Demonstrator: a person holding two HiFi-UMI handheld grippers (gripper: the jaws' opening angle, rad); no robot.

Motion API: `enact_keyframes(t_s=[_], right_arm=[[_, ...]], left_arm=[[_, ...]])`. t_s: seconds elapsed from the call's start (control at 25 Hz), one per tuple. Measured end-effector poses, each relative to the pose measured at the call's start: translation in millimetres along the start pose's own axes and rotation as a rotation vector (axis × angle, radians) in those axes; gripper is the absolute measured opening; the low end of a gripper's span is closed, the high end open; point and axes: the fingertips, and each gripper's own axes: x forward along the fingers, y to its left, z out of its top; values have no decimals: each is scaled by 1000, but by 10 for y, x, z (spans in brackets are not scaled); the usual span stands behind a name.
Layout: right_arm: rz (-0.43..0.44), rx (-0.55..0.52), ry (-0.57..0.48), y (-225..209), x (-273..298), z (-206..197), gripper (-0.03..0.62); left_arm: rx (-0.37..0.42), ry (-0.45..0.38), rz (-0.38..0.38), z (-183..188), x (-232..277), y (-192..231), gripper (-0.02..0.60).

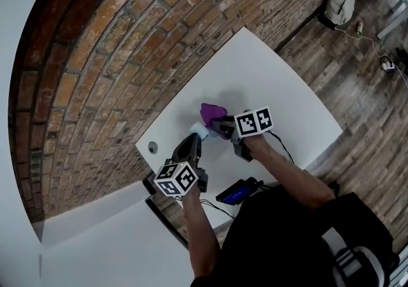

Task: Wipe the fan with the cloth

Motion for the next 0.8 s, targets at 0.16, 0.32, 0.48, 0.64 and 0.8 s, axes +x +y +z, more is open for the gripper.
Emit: enact_keyframes(t_s=[0.16, 0.32, 0.48, 0.64, 0.8], right_arm=[[192, -91, -54, 811, -39, 209, 61], [171, -189, -12, 799, 119, 27, 61], [45, -55, -60, 170, 139, 2, 61], [-66, 63, 29, -424, 128, -258, 61], [-31, 88, -75, -264, -26, 45, 61]], left_arm=[[3, -8, 5, 23, 5, 0, 0], [8, 3, 14, -14, -7, -5, 0], [8, -2, 18, 5, -3, -3, 0], [-1, -9, 14, 11, -8, 2, 0], [7, -7, 16, 24, -8, 3, 0]])
